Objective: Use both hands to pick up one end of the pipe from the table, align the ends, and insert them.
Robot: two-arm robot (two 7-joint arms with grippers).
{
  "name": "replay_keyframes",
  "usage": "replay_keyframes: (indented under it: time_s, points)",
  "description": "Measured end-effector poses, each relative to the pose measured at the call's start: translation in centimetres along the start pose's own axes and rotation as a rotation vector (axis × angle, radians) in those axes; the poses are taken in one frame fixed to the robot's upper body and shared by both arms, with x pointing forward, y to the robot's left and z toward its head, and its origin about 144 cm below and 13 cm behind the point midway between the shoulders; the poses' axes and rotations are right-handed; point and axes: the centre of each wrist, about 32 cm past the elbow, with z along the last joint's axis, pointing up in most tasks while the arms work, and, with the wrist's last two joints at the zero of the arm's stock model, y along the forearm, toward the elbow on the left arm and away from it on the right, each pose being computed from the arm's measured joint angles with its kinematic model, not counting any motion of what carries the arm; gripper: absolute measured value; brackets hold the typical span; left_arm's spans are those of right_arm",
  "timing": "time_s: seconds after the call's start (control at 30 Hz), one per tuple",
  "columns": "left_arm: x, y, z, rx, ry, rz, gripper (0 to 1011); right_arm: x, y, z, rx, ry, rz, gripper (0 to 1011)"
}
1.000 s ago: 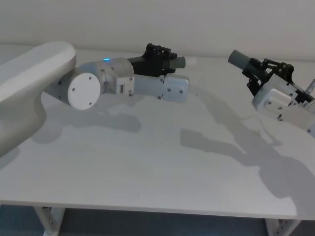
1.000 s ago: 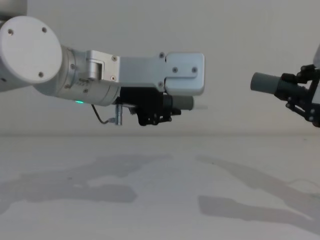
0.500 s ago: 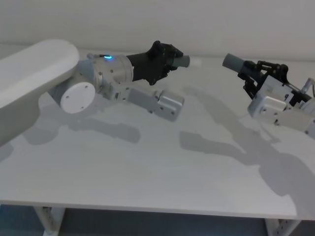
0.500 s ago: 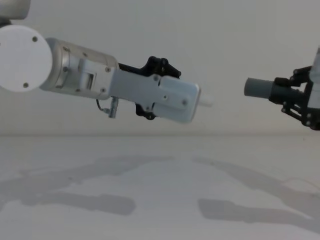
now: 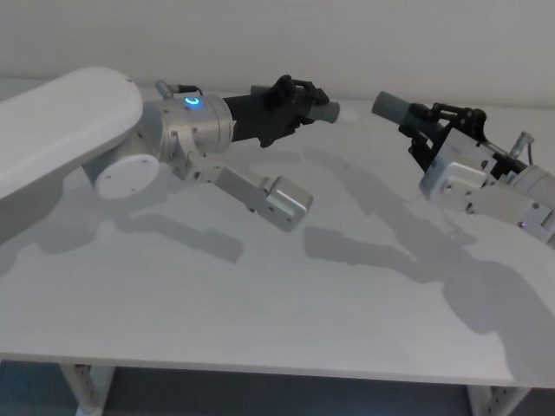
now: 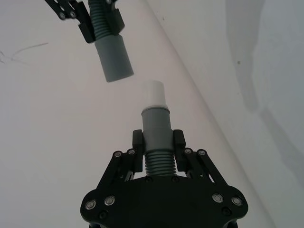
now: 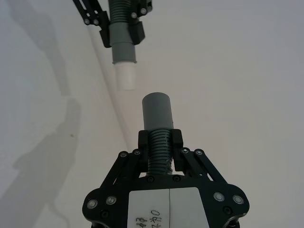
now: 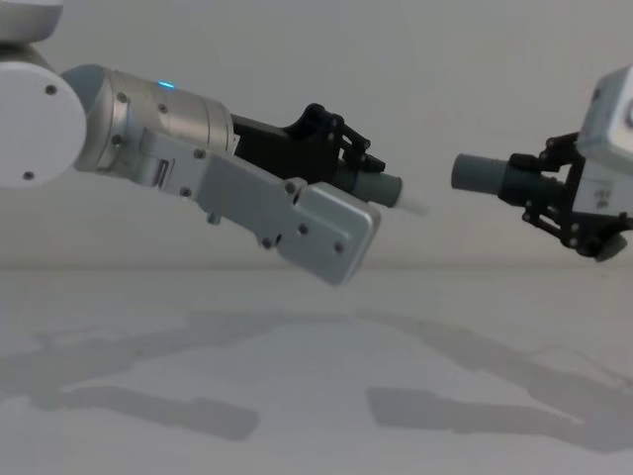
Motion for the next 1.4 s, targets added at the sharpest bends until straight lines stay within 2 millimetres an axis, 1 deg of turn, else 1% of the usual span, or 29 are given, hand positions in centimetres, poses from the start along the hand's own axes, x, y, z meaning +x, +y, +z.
replay_keyframes:
  time_s: [0.3, 0.77, 1.4]
  points:
    - [0.02, 0.1, -0.09, -0.014, -0.047, 0.001, 368, 0.16, 0.36, -0.08, -0.007, -0.027, 0.044, 274]
    - [0.05, 0.17, -0.15, -0.022, -0.077, 0.002, 368, 0.56, 0.22, -0.55, -0.018, -0.078, 0.094, 274]
    - [0.05, 0.2, -0.19, -0.025, -0.088, 0.002, 368, 0.76, -0.03, -0.13, 0.036, -0.063, 0.11, 274]
